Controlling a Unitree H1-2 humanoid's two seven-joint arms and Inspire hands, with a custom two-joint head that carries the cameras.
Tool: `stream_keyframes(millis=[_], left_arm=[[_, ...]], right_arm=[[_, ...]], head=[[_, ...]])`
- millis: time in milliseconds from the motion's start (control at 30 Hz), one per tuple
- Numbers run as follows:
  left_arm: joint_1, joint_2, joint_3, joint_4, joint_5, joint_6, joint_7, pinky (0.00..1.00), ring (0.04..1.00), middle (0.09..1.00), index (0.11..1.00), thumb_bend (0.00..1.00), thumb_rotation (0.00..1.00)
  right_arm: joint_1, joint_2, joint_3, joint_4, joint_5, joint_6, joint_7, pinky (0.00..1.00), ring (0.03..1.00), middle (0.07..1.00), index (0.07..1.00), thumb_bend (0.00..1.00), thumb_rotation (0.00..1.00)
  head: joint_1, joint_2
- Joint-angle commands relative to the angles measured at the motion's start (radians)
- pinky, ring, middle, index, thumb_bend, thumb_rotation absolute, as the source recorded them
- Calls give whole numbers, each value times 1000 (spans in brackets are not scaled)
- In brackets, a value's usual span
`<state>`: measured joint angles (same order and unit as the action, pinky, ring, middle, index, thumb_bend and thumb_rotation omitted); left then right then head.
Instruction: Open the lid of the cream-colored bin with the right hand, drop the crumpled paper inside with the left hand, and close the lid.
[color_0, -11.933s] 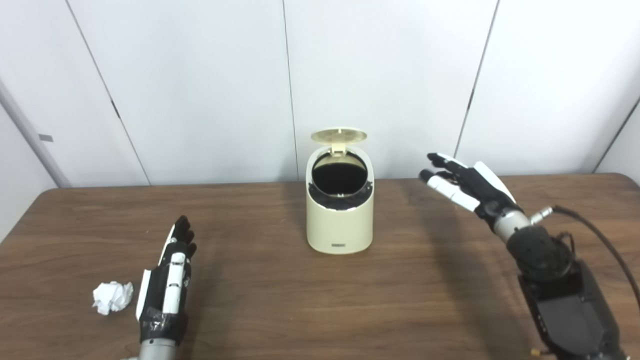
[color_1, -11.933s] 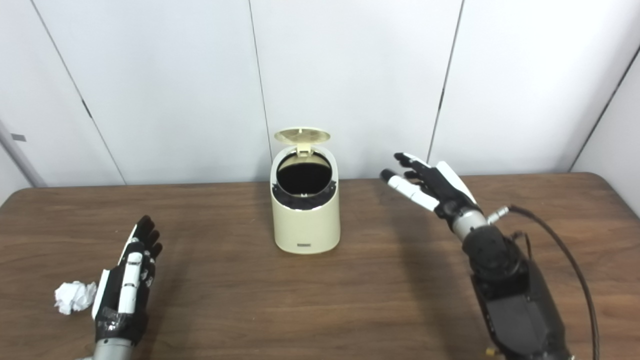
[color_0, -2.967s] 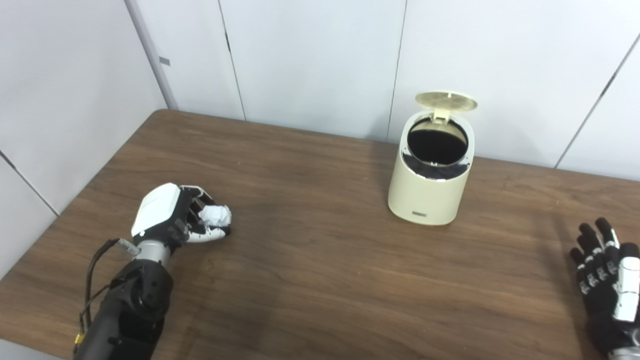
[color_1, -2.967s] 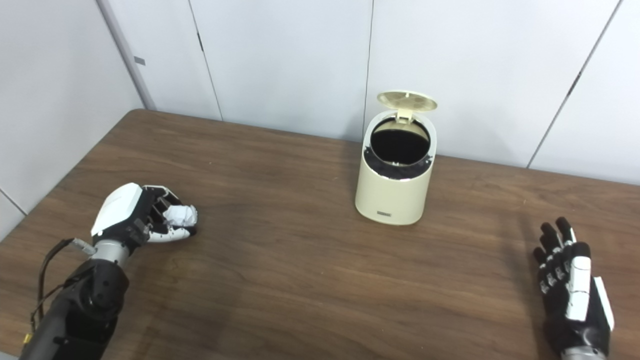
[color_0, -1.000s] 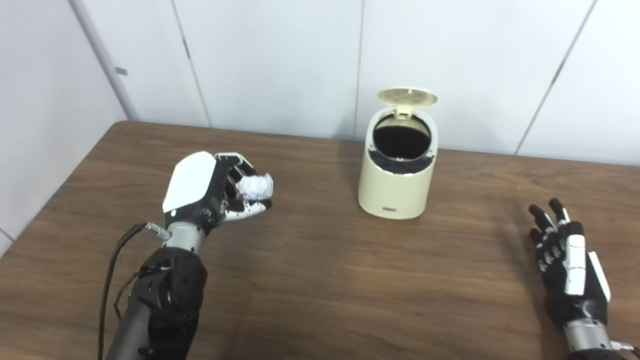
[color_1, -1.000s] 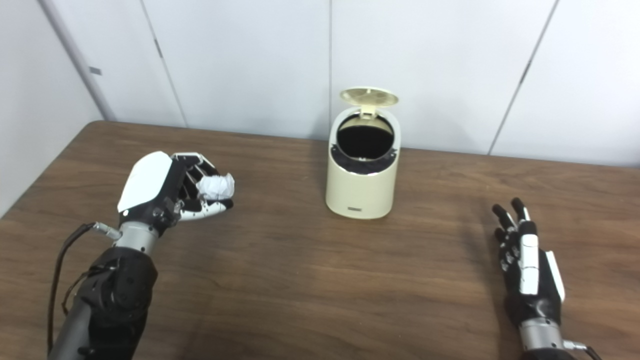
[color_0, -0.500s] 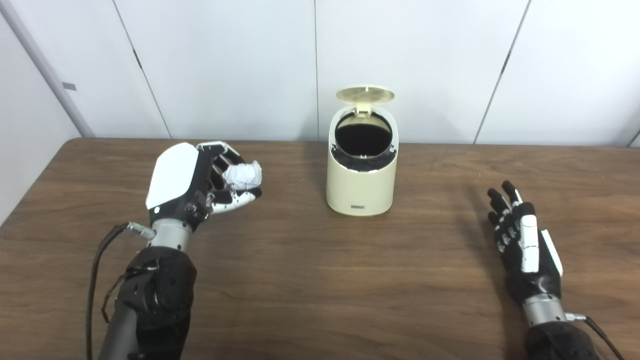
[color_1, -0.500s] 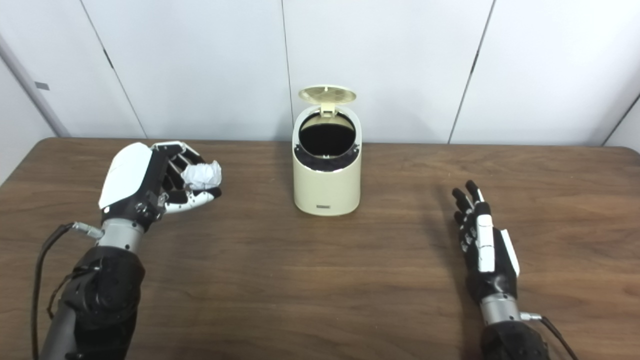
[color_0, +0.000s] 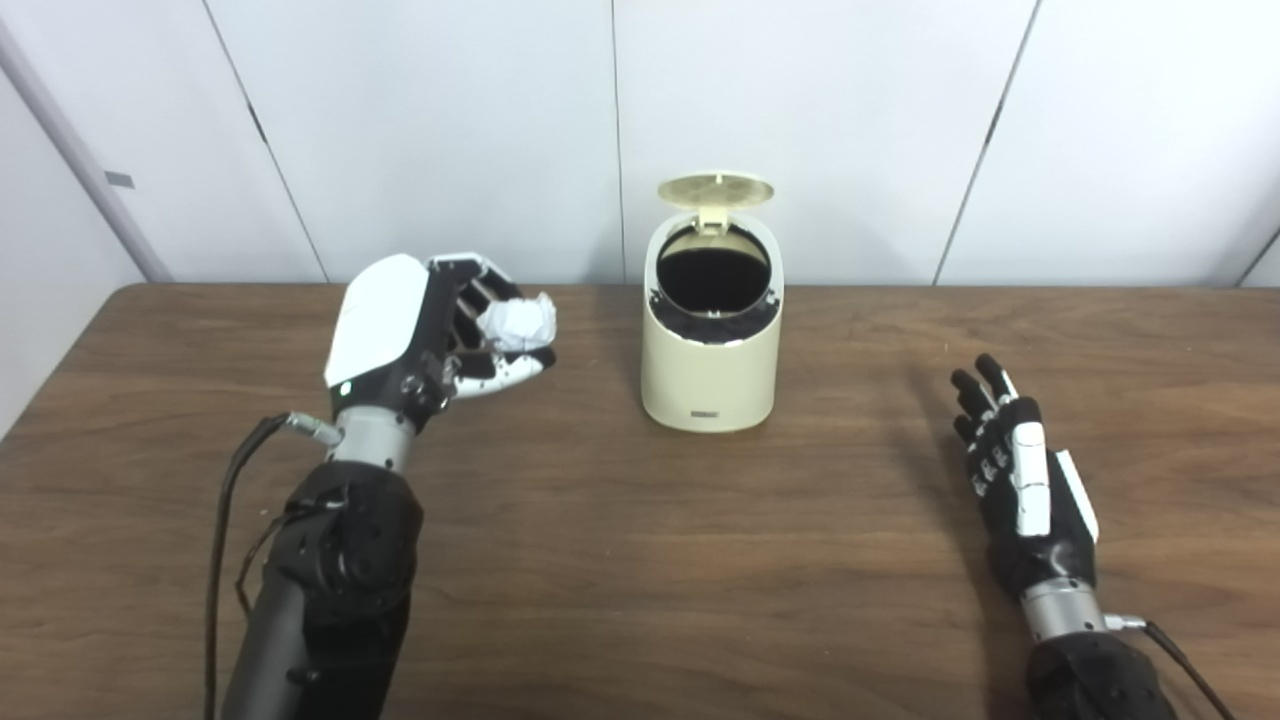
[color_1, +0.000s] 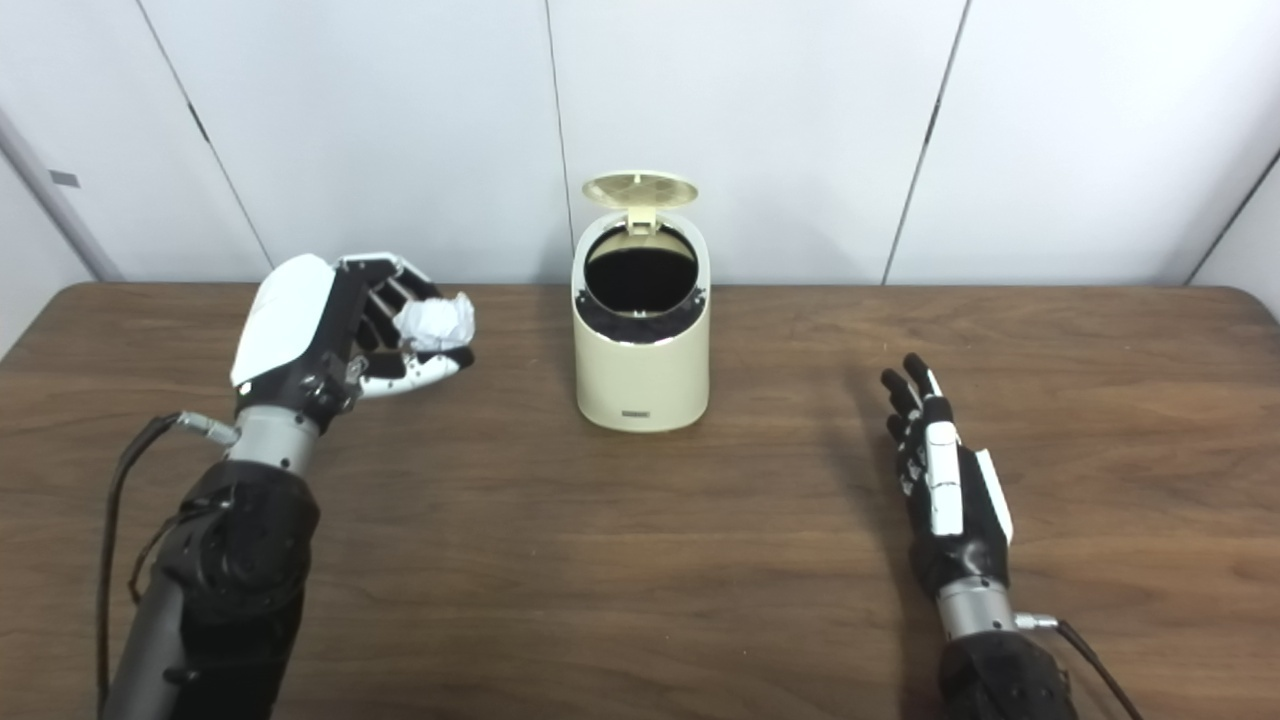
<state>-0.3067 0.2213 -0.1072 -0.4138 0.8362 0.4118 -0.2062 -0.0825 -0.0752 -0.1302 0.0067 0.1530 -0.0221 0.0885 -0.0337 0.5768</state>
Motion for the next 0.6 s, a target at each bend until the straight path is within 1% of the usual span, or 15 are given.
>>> stream_keyframes(millis=[0, 167, 300, 467, 500, 567], left_arm=[[-60, -3, -4, 4, 0, -25, 23, 367, 389, 483, 518, 499, 0], [-95, -9, -21, 43, 2, -49, 37, 370, 382, 478, 527, 498, 0], [-121, -13, -37, 67, 11, -52, 36, 377, 389, 485, 522, 498, 0], [-146, -15, -50, 116, 1, -81, 54, 379, 388, 482, 521, 498, 0], [-150, -18, -52, 121, 0, -80, 56, 349, 392, 478, 522, 483, 0], [-155, -22, -54, 128, -4, -81, 58, 333, 395, 480, 524, 475, 0]], right_arm=[[19, 26, 13, 38, 10, -45, 1, 1000, 987, 933, 956, 532, 1000], [21, 28, 17, 44, 6, -57, -2, 1000, 983, 932, 954, 530, 1000], [19, 29, 18, 51, 11, -61, 0, 1000, 984, 934, 956, 521, 1000], [18, 35, 19, 56, 9, -65, -4, 1000, 987, 937, 955, 522, 1000], [18, 36, 19, 55, 9, -65, -6, 1000, 987, 936, 953, 524, 1000], [17, 38, 19, 60, 7, -70, -8, 1000, 986, 939, 956, 527, 1000]], head=[[-1, -1], [-4, -9], [-7, -12], [-18, -19], [-18, -19], [-20, -25]])
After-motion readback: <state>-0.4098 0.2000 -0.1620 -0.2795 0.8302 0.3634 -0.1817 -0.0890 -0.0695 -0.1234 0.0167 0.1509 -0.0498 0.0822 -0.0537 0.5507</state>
